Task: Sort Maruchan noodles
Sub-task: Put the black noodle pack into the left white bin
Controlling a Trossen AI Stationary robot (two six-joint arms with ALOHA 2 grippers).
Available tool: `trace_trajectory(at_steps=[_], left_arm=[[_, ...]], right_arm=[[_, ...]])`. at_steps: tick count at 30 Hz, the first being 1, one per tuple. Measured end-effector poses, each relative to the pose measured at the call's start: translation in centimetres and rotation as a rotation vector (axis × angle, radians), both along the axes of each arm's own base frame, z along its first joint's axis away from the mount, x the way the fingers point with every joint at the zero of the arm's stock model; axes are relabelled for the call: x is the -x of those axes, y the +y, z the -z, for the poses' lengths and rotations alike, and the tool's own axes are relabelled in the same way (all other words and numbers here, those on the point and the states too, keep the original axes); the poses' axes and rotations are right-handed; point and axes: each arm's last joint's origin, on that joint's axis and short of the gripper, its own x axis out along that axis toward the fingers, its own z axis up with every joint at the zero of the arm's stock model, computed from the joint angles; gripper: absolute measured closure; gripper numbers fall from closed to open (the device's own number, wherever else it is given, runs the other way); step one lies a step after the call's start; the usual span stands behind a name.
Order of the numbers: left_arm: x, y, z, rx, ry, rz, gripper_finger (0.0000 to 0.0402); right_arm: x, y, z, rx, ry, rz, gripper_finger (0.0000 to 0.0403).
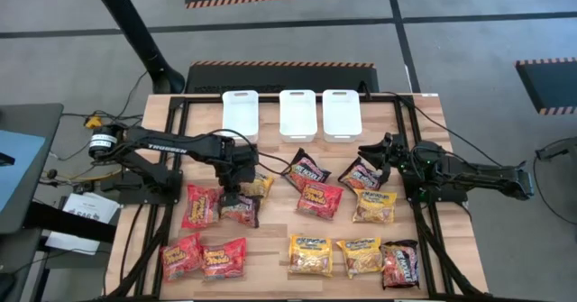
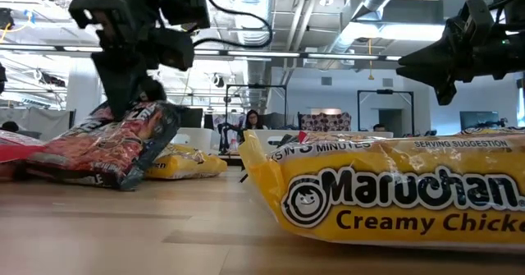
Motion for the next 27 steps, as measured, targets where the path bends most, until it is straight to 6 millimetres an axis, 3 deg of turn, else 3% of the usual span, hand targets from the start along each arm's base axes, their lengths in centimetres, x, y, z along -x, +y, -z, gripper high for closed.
trace_trajectory(at_steps=[15, 27], left_arm=[[-1.4, 0.1, -3.0, -0.027, -0.108, 0.074, 0.0401], [-1.2, 0.1, -2.3, -0.011, -0.088, 0.051, 0.04]], right_arm=[[0.0, 0.0, 0.0, 0.0, 0.0, 0.001, 0.0271], [0.0, 0.0, 0.0, 0.0, 0.0, 0.001, 0.0271]])
